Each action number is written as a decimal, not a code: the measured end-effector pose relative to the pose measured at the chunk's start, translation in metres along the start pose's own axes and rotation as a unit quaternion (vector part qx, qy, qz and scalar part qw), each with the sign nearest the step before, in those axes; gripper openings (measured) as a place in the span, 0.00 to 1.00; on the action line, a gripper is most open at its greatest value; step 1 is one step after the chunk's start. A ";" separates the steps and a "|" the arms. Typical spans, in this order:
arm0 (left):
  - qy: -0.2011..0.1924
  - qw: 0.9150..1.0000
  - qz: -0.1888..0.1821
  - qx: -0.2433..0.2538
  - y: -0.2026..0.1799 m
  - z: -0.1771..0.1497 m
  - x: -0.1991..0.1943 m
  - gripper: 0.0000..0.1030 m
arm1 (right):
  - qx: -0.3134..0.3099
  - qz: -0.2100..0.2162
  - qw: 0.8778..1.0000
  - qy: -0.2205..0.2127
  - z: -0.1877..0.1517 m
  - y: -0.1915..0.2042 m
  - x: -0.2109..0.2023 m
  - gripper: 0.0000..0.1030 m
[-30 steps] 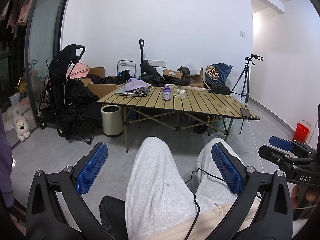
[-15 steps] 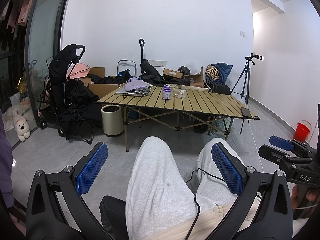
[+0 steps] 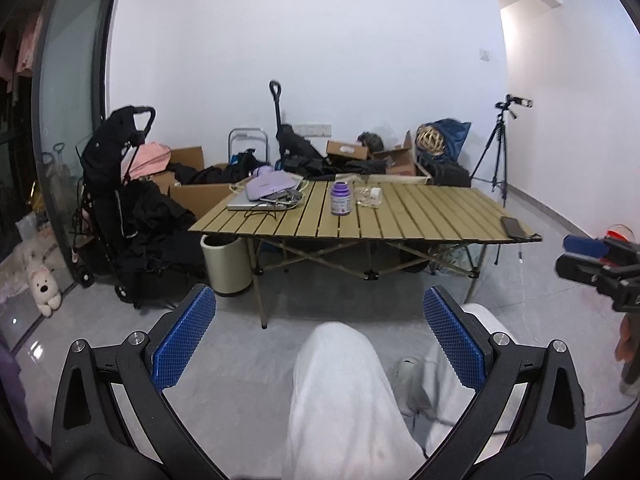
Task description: Organize rigid objects
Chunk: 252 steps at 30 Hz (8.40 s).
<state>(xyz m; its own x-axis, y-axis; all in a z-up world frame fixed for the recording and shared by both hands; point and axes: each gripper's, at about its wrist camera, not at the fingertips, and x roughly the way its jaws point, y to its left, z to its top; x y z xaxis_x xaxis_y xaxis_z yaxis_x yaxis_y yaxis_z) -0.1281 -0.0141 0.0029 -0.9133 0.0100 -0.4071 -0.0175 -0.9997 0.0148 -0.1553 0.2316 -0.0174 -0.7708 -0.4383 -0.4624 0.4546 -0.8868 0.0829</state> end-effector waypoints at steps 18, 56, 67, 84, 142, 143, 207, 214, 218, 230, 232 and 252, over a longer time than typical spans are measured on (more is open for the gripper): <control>0.075 0.996 -0.030 -0.029 -0.015 0.091 0.197 1.00 | 0.011 -0.024 0.998 0.063 0.104 -0.111 0.159 0.81; 0.150 0.978 -0.141 -0.038 -0.068 0.126 0.612 1.00 | -0.061 0.021 0.978 0.196 0.201 -0.308 0.650 0.81; 0.162 0.976 -0.142 -0.027 -0.069 0.120 0.610 1.00 | -0.083 0.020 0.976 0.202 0.210 -0.322 0.673 0.81; 0.151 0.974 -0.163 -0.055 -0.059 0.124 0.613 1.00 | -0.080 0.089 0.972 0.201 0.179 -0.300 0.635 0.67; 0.218 0.939 -0.254 0.085 -0.133 0.087 0.602 0.59 | 0.029 -0.021 0.981 0.189 0.128 -0.321 0.503 0.80; 0.219 0.939 -0.249 0.088 -0.134 0.088 0.604 0.59 | 0.035 -0.020 0.982 0.185 0.130 -0.322 0.503 0.80; 0.090 0.994 -0.021 0.059 -0.084 0.162 0.645 1.00 | 0.104 -0.013 0.988 0.112 0.193 -0.336 0.636 0.70; 0.110 0.992 -0.013 0.058 -0.085 0.133 0.639 1.00 | 0.115 -0.031 0.985 0.122 0.184 -0.329 0.614 0.77; 0.097 0.994 -0.011 0.046 -0.082 0.137 0.618 1.00 | 0.118 -0.042 0.986 0.111 0.183 -0.326 0.575 0.77; 0.053 0.998 0.015 0.008 -0.054 0.134 0.500 1.00 | 0.103 -0.089 0.987 0.088 0.173 -0.292 0.444 0.77; 0.051 0.998 0.023 0.017 -0.051 0.136 0.478 1.00 | 0.107 -0.090 0.987 0.081 0.172 -0.287 0.424 0.77; 0.020 0.999 0.018 -0.019 -0.008 0.087 0.190 1.00 | 0.077 -0.089 0.991 0.065 0.111 -0.170 0.194 0.77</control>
<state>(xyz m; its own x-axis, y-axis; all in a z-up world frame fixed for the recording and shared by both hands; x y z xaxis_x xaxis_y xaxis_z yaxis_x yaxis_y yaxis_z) -0.3372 -0.0024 0.0047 -0.8962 -0.0268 -0.4428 0.0320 -0.9995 -0.0041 -0.4317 0.2816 -0.0236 -0.7642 -0.2600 -0.5903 0.2356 -0.9644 0.1198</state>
